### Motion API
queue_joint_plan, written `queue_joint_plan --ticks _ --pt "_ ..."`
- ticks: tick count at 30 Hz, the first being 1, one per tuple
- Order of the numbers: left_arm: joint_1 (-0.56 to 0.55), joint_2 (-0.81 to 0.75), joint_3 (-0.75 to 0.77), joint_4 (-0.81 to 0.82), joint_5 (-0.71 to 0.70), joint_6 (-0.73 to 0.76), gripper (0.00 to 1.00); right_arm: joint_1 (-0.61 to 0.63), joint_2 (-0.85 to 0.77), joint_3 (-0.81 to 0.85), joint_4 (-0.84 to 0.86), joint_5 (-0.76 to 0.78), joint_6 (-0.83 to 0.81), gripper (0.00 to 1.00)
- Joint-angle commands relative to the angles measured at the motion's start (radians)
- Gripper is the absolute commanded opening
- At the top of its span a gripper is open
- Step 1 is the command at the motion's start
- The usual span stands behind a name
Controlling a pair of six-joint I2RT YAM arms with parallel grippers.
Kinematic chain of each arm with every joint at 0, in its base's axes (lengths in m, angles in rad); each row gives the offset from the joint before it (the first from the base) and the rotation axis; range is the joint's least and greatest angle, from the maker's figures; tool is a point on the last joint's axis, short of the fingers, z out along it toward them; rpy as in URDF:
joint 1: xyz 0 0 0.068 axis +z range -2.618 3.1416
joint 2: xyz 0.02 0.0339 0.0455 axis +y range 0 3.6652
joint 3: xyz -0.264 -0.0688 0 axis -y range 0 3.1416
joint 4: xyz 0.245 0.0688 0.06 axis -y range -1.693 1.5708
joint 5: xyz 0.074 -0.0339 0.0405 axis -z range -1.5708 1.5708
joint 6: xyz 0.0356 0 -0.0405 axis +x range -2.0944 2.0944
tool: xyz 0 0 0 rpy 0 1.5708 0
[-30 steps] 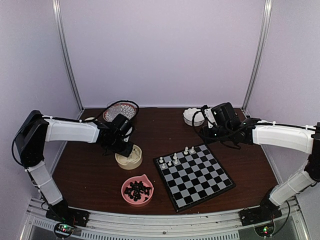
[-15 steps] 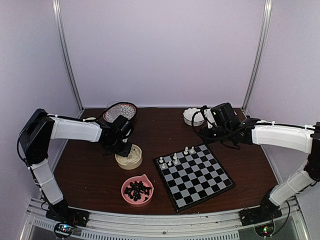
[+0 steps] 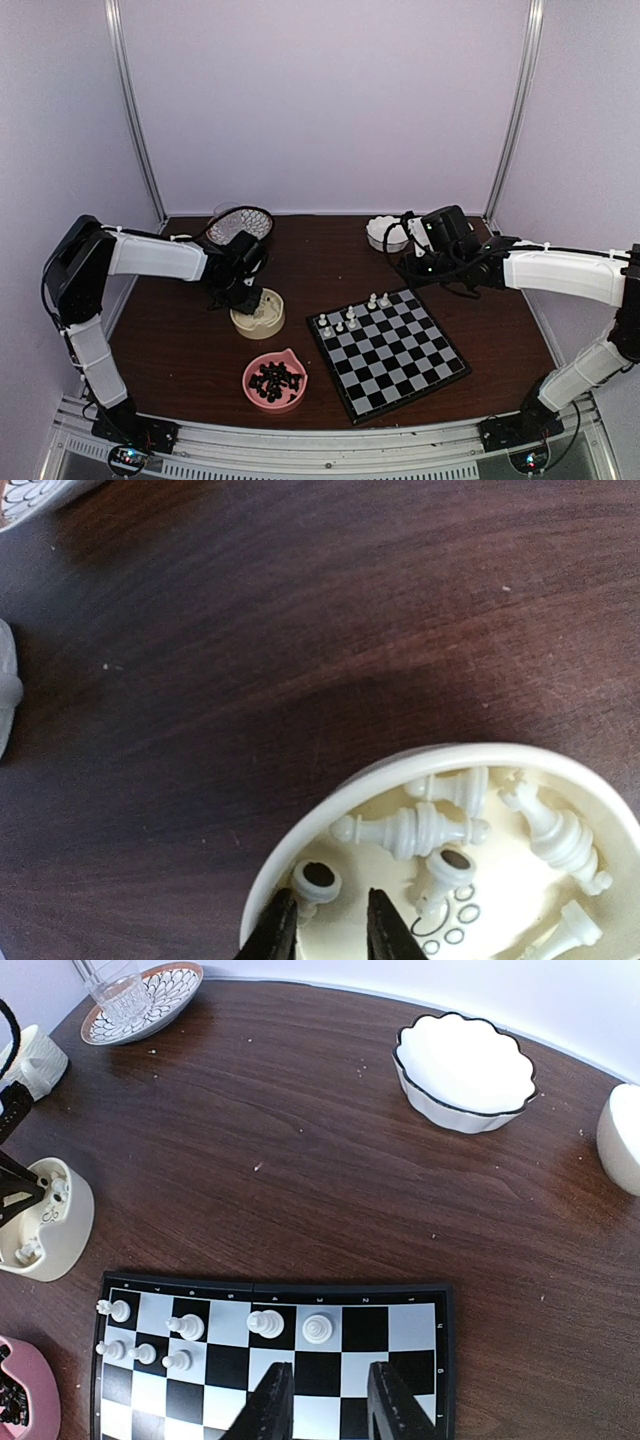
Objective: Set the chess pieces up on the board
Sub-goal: Pick up the pawn from the storage box.
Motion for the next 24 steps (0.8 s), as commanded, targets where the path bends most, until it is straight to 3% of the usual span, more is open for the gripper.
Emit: queue_joint_plan --ticks 1,8,14,24 --pt "0.04 0.034 0.023 -0.006 0.082 -0.01 0.25 -0.005 -0.006 -0.008 0.018 -0.004 0.007 0.28" --pt "0.044 0.058 0.039 -0.023 0.134 -0.007 0.23 -0.004 -0.004 -0.008 0.02 -0.006 0.007 0.28" --pt "0.044 0.048 0.036 -0.025 0.156 -0.003 0.1 -0.004 -0.005 -0.008 0.021 -0.007 0.005 0.28" --pt "0.042 -0.069 -0.031 0.052 0.271 0.007 0.04 -0.004 -0.01 -0.01 0.022 -0.014 0.005 0.28"
